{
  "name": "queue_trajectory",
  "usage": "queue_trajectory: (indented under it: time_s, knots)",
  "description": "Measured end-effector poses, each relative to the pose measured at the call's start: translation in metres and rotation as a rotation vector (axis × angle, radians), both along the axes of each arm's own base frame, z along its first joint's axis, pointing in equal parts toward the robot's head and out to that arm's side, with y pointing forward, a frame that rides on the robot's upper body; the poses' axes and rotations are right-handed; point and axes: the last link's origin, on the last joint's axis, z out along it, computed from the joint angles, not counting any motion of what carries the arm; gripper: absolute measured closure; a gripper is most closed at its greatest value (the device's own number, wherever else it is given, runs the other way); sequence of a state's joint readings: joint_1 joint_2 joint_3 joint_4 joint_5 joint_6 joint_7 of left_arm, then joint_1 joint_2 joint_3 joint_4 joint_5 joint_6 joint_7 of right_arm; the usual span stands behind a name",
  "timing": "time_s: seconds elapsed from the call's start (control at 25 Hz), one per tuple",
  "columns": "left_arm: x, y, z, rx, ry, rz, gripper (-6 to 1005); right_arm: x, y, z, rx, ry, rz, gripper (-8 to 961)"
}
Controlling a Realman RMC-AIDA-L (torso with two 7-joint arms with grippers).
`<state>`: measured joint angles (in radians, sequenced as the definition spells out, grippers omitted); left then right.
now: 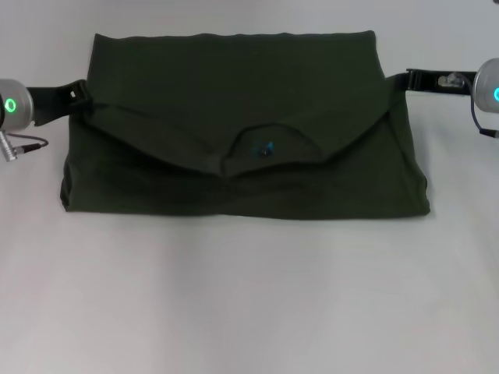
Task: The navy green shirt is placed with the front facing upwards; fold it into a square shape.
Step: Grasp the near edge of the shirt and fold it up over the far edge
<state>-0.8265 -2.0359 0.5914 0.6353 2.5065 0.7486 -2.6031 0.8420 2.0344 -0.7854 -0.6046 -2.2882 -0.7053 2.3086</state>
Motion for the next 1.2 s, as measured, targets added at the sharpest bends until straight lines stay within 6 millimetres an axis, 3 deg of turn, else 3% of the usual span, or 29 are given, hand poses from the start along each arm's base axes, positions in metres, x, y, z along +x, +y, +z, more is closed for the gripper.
queue_trajectory:
  time_s: [1.2]
  knots:
    - [0.005,0.008,-0.007,0.025,0.074,-0.037,994,-0.018,0.018,-0.013,0.034,-0.099,0.022,856]
